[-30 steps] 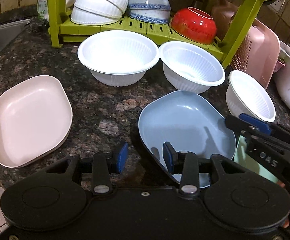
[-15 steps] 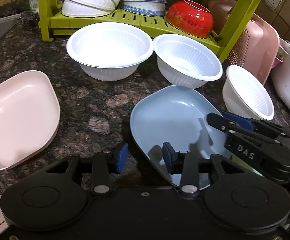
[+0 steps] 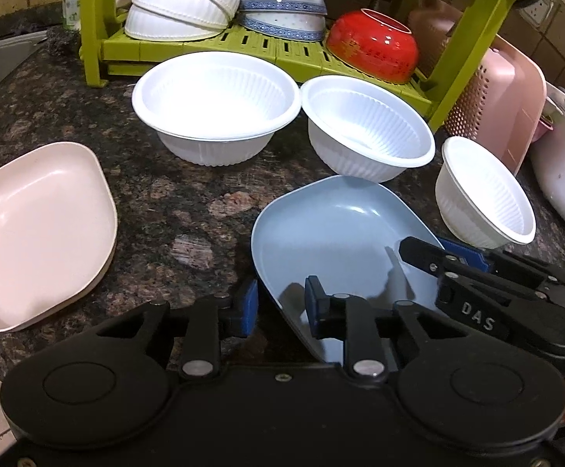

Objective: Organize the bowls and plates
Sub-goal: 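Grasp the light blue plate rim with both grippers, then lift the light blue plate and lower it onto the pink plate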

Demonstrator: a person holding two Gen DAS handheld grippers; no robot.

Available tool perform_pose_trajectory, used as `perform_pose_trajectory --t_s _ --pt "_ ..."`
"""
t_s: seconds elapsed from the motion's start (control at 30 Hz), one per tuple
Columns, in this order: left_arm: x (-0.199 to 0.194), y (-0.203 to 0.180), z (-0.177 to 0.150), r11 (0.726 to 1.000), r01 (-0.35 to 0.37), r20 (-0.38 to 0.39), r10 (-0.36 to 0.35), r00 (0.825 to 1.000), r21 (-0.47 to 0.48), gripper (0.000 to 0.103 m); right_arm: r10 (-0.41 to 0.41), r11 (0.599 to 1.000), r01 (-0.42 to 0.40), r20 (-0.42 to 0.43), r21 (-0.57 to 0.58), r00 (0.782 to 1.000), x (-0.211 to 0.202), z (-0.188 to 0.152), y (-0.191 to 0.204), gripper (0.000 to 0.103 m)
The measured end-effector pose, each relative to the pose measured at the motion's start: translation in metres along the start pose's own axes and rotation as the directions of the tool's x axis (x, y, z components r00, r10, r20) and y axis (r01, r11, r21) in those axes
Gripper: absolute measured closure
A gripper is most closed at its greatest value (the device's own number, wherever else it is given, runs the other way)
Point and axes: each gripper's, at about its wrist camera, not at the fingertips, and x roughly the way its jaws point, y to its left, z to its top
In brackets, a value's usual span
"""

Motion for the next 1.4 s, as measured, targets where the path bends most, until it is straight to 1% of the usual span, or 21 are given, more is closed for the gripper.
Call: perform_pose_trajectory --t_s 0.13,0.27,0.4,0.5,0.63,0.73,0.83,1.03,1.1,1.2,1.4 --pt "-0.007 0.003 -0.002 1.0 0.0 0.013 0.0 1.0 -0.008 0.07 0.02 1.0 -0.02 0.01 0.002 1.0 -0.007 0.0 0.005 0.079" --pt "-0.015 0.007 -0.003 1.0 -0.022 0.038 0.022 0.999 -0.005 0.07 0.032 0.999 -0.032 0.002 -0.019 0.999 -0.009 -0.003 0.015 0.079" --pt "-0.015 0.012 -0.007 0.998 -0.06 0.035 0.06 0.998 0.001 0.07 0.053 0.998 -0.054 -0.03 -0.044 0.998 -0.01 -0.008 0.026 0.079" --pt "-0.017 0.018 -0.011 0.996 -0.085 0.035 0.085 0.996 0.007 0.07 0.065 0.996 -0.069 -0.071 -0.062 0.995 -0.009 -0.014 0.035 0.08" --pt "-0.019 0.026 -0.014 0.996 -0.09 0.029 0.09 0.996 0.003 0.07 0.058 0.992 -0.066 -0.074 -0.104 0.996 -0.011 -0.018 0.045 0.08" --pt "-0.022 0.031 -0.015 0.997 -0.076 0.019 0.076 0.997 -0.012 0.07 0.055 0.995 -0.061 -0.076 -0.078 0.996 -0.009 -0.016 0.045 0.079" --pt "-0.026 0.032 -0.017 0.998 -0.054 0.016 0.055 0.998 -0.017 0.07 0.052 0.997 -0.056 -0.074 -0.051 0.996 -0.007 -0.014 0.043 0.079" --pt "-0.027 0.028 -0.027 0.998 -0.061 0.007 0.061 0.998 0.023 0.07 0.037 0.997 -0.041 -0.061 -0.064 0.997 -0.004 -0.014 0.049 0.079" --pt "-0.028 0.025 -0.03 0.996 -0.076 0.017 0.075 0.997 0.046 0.07 0.031 0.996 -0.035 -0.057 -0.076 0.998 -0.004 -0.015 0.052 0.081" --pt "-0.029 0.025 -0.032 0.994 -0.094 0.032 0.093 0.995 0.05 0.07 0.035 0.996 -0.039 -0.048 -0.083 0.998 -0.008 -0.014 0.054 0.082" --pt "-0.048 0.03 -0.029 0.996 -0.084 0.096 0.08 0.992 0.036 0.07 0.062 0.994 -0.061 0.006 -0.087 0.998 -0.025 -0.009 0.06 0.082"
